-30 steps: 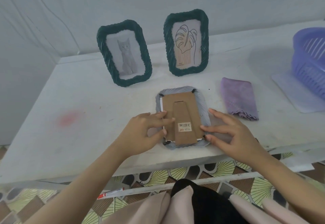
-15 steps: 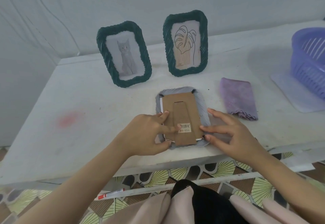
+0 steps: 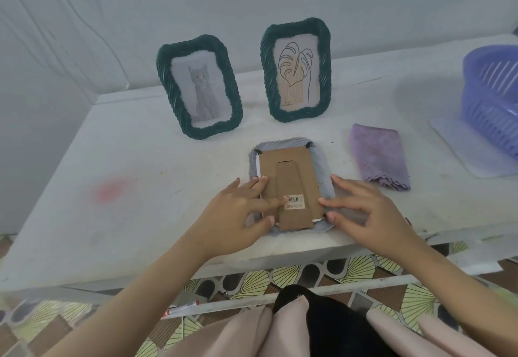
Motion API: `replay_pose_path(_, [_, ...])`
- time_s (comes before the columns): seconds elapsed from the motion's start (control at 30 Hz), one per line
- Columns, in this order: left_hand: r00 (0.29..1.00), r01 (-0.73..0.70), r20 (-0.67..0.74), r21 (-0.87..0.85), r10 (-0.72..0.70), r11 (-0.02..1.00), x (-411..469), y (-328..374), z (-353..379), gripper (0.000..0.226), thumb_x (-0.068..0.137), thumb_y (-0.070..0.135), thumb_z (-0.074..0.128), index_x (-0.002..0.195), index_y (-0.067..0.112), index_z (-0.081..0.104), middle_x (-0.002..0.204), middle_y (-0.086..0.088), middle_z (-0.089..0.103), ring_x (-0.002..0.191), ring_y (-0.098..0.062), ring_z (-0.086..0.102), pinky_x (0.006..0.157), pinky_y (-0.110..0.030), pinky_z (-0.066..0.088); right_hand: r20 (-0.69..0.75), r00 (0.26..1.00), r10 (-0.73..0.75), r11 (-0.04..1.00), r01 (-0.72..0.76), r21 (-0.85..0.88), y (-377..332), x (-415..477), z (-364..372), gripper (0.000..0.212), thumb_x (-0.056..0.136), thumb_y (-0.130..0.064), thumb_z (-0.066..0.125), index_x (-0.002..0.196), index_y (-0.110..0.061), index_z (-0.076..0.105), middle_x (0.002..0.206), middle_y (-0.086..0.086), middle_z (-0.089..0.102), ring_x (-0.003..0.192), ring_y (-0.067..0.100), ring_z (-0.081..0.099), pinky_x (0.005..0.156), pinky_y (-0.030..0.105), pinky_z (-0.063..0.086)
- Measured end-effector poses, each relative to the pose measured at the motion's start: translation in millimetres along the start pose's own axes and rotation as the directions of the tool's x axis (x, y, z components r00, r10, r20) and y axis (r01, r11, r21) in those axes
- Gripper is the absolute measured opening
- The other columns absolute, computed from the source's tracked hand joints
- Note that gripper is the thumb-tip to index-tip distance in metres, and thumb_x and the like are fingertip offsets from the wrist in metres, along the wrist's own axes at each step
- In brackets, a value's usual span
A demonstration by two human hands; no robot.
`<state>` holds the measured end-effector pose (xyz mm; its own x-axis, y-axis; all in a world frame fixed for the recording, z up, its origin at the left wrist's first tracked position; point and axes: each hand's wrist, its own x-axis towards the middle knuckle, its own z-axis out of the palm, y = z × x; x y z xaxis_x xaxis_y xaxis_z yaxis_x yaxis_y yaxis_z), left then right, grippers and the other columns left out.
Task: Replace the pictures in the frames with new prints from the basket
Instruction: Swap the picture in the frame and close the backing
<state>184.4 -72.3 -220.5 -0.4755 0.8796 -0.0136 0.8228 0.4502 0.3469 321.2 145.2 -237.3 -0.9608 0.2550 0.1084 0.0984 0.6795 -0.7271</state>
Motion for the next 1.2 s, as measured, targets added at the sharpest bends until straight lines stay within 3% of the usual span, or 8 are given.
replay_pose_path(0.17, [0.99, 0.101, -0.078, -0.208, -0.119, 0.973, 5, 17, 6, 0.035, 0.091, 0.039, 0.046, 0.124, 0.032, 0.057, 0.149, -0.009, 0.033, 0.142, -0.015, 0.018, 0.113, -0.025, 0.002, -0.083, 0.987, 0.139, 0.95, -0.109, 0.293, -15, 4, 8, 0.055, 0.081, -0.01, 0.067, 0.12, -0.044, 0.049, 0.124, -0.016, 0.056, 0.116, -0.013, 0.045, 0.095, 0.007, 0.033])
replay_pose_path(0.33, [0.971, 0.096, -0.167, -0.387, -0.172, 0.917, 15, 41, -9, 0.029, 0.092, 0.029, 0.053, 0.119, 0.022, 0.059, 0.131, 0.007, 0.055, 0.1, 0.014, 0.047, 0.088, -0.013, 0.042, -0.193, 0.951, 0.243, 0.758, -0.062, 0.649, -43, 13, 5, 0.051, 0.084, 0.001, 0.059, 0.123, -0.03, 0.048, 0.114, -0.009, 0.062, 0.109, -0.007, 0.055, 0.092, 0.014, 0.045])
replay_pose_path(0.47, [0.891, 0.174, -0.215, -0.652, -0.399, 0.738, 25, 61, -35, 0.045, 0.09, 0.044, 0.046, 0.133, 0.036, 0.034, 0.12, 0.002, 0.064, 0.096, -0.02, 0.064, 0.078, -0.028, 0.048, -0.163, 0.974, 0.158, 0.621, 0.03, 0.783, -64, 21, 3, 0.036, 0.087, -0.022, 0.046, 0.124, -0.026, 0.049, 0.12, 0.001, 0.064, 0.117, 0.009, 0.056, 0.102, 0.032, 0.042])
replay_pose_path(0.67, [0.845, 0.303, -0.199, -0.589, -0.497, 0.75, 29, 54, -70, 0.085, 0.076, 0.052, 0.064, 0.143, 0.039, 0.012, 0.105, 0.002, 0.07, 0.092, -0.014, 0.065, 0.081, -0.039, 0.055, 0.024, 0.996, 0.081, 0.525, -0.063, 0.849, -69, 36, 7, 0.043, 0.097, -0.037, 0.023, 0.135, -0.023, 0.039, 0.118, 0.0, 0.066, 0.124, 0.016, 0.05, 0.107, 0.04, 0.028])
replay_pose_path(0.8, [0.836, 0.304, -0.135, -0.693, -0.531, 0.654, 20, 42, -81, 0.063, 0.085, 0.024, 0.051, 0.139, 0.041, 0.024, 0.057, 0.002, 0.055, 0.056, -0.009, 0.055, 0.059, -0.024, 0.05, 0.056, 0.987, 0.147, 0.617, -0.136, 0.775, -64, 41, 13, 0.033, 0.098, -0.032, 0.03, 0.128, -0.03, 0.045, 0.118, -0.003, 0.066, 0.119, 0.012, 0.053, 0.103, 0.034, 0.037])
replay_pose_path(0.9, [0.814, 0.235, -0.183, -0.765, -0.551, 0.6, 14, 30, -84, 0.045, 0.091, 0.017, 0.041, 0.122, 0.051, 0.04, 0.063, -0.018, 0.056, 0.057, -0.019, 0.056, 0.055, -0.024, 0.045, 0.027, 0.964, 0.263, 0.681, -0.206, 0.703, -55, 39, 21, 0.028, 0.096, -0.023, 0.041, 0.118, -0.039, 0.049, 0.124, -0.006, 0.057, 0.118, 0.011, 0.051, 0.103, 0.032, 0.04])
replay_pose_path(1.0, [0.801, 0.162, -0.122, -0.898, -0.586, 0.409, 13, 14, -69, 0.05, 0.088, -0.002, 0.034, 0.116, 0.031, 0.059, 0.061, -0.002, 0.06, 0.046, -0.013, 0.048, 0.043, -0.017, 0.037, 0.044, 0.954, 0.296, 0.694, -0.247, 0.677, -49, 34, 28, 0.033, 0.095, -0.023, 0.046, 0.123, -0.039, 0.045, 0.129, -0.003, 0.052, 0.118, 0.011, 0.05, 0.103, 0.032, 0.04])
replay_pose_path(1.2, [0.837, 0.087, -0.081, -0.956, -0.541, 0.279, 15, 11, -25, 0.054, 0.091, -0.005, 0.032, 0.128, 0.032, 0.049, 0.078, 0.002, 0.065, 0.06, -0.01, 0.054, 0.051, -0.02, 0.042, -0.115, 0.945, 0.306, 0.746, -0.163, 0.646, -42, 33, 24, 0.047, 0.09, -0.014, 0.055, 0.129, -0.035, 0.04, 0.112, -0.005, 0.063, 0.096, 0.001, 0.061, 0.07, 0.011, 0.05])
